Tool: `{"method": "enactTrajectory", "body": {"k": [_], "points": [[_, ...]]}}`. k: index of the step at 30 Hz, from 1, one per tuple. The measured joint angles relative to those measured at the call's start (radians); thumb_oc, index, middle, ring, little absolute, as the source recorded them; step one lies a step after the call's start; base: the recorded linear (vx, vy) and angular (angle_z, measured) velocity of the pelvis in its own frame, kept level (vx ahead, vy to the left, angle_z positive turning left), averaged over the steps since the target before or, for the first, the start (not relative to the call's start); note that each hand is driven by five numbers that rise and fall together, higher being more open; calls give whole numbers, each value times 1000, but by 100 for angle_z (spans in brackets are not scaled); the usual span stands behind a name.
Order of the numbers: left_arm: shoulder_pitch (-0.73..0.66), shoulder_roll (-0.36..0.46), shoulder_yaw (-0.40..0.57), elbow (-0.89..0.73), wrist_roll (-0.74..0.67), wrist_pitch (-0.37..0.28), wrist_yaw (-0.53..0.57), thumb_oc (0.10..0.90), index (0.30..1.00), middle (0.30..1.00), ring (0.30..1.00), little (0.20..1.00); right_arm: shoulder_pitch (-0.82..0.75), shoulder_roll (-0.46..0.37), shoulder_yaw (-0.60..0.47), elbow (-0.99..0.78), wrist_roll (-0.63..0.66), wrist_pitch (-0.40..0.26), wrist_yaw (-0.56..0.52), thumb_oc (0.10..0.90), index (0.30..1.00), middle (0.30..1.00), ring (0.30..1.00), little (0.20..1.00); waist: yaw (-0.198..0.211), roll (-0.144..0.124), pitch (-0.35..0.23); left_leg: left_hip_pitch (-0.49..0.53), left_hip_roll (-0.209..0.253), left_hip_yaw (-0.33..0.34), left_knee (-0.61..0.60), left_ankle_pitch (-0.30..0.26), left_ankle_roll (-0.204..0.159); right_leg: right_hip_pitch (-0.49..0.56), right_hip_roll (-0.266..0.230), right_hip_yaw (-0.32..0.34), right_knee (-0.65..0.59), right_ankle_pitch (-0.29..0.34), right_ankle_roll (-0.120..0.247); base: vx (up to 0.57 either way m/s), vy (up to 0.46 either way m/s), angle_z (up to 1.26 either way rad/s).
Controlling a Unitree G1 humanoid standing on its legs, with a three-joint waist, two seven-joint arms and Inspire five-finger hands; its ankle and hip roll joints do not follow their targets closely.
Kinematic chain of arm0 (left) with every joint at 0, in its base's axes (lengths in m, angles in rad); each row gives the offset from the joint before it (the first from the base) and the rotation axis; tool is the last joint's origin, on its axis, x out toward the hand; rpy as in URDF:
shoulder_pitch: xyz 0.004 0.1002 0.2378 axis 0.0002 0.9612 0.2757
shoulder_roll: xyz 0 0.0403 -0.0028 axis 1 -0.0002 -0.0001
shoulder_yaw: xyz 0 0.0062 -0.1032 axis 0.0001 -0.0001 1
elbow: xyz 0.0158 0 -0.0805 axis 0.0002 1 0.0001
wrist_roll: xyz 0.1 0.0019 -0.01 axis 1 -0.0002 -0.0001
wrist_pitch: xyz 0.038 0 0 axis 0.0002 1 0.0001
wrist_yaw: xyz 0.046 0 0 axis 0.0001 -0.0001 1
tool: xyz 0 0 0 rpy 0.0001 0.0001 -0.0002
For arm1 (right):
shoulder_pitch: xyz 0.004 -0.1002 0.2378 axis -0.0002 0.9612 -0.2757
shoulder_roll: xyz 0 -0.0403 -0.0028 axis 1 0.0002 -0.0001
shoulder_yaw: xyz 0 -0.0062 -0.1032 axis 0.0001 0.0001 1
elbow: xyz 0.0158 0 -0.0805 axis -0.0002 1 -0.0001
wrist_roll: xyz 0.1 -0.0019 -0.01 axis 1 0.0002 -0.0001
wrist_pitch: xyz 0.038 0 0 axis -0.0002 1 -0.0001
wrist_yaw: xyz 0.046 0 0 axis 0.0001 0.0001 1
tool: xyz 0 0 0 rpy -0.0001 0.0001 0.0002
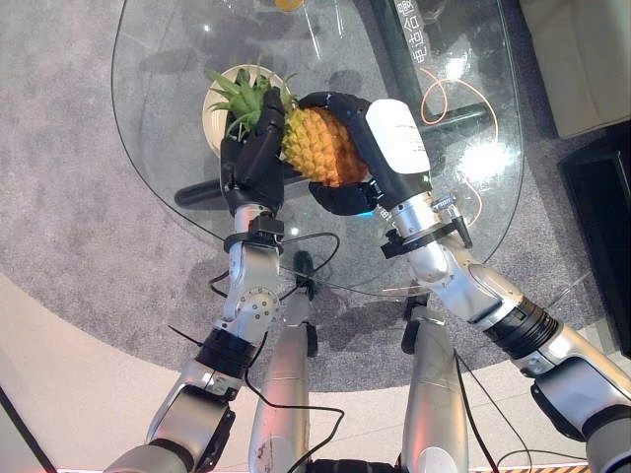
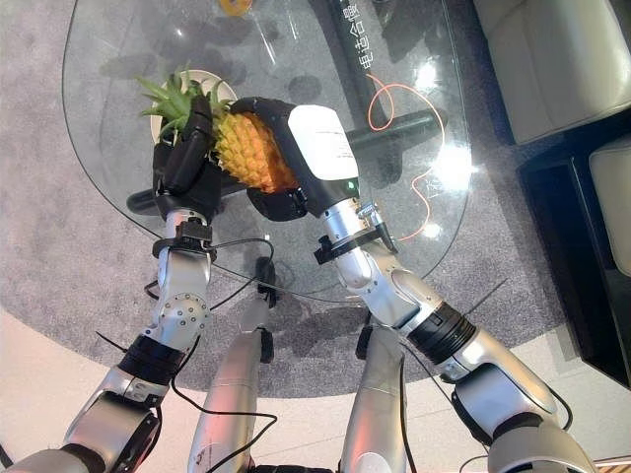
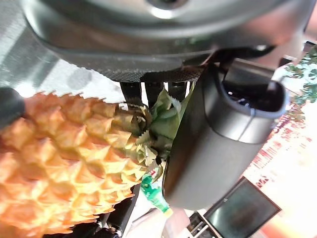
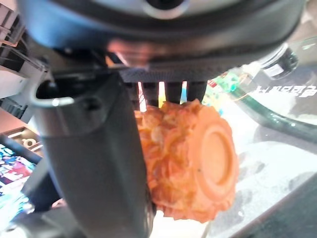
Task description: Pick up the fruit to the plate
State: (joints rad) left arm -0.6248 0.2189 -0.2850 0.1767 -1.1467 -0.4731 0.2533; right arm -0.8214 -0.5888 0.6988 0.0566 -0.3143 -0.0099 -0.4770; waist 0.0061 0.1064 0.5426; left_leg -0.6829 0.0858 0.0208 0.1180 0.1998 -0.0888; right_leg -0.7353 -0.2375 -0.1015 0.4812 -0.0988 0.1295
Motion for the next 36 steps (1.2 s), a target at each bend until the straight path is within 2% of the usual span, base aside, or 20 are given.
{"method": "enactTrajectory", "body": {"k": [6,16,17,18,19,26,36], "points": [[-5,-4,38,0,6,-35,0,100,300,300,300,200,4,-2,25,-34,-8,-16,2,100,300,300,300,200,-9,-3,0,0,0,0,0,0,0,0,0,0,0,0,0,0,0,0],[-6,-5,40,0,55,-50,20,100,300,300,300,200,4,4,25,-35,-11,-16,2,100,300,300,300,200,-10,-3,0,0,0,0,0,0,0,0,0,0,0,0,0,0,0,0],[-5,-7,40,0,64,-54,26,100,300,300,300,200,4,6,25,-35,-10,-16,2,344,509,509,509,444,-10,-3,0,0,0,0,0,0,0,0,0,0,0,0,0,0,0,0],[-6,-8,39,0,66,-55,32,100,300,300,300,200,4,7,25,-35,-10,-15,2,679,796,796,796,779,-9,-3,0,0,0,0,0,0,0,0,0,0,1,0,0,0,0,0],[-6,-9,39,-1,72,-56,40,100,300,300,300,200,5,8,25,-35,-10,-14,2,800,900,900,900,900,-10,-3,0,0,0,0,0,0,0,0,0,0,1,0,0,0,0,0],[-11,-14,39,-2,112,-69,50,100,300,300,300,200,21,39,25,-35,-10,1,-1,800,900,900,900,900,-11,-3,0,0,0,0,0,0,0,0,-1,0,1,0,0,0,0,0],[-26,-16,38,-2,221,-74,134,100,300,300,300,200,31,53,24,-35,-10,5,-9,800,900,900,900,900,-10,-4,0,1,-1,0,0,0,0,0,-1,0,1,0,0,0,0,0]]}}
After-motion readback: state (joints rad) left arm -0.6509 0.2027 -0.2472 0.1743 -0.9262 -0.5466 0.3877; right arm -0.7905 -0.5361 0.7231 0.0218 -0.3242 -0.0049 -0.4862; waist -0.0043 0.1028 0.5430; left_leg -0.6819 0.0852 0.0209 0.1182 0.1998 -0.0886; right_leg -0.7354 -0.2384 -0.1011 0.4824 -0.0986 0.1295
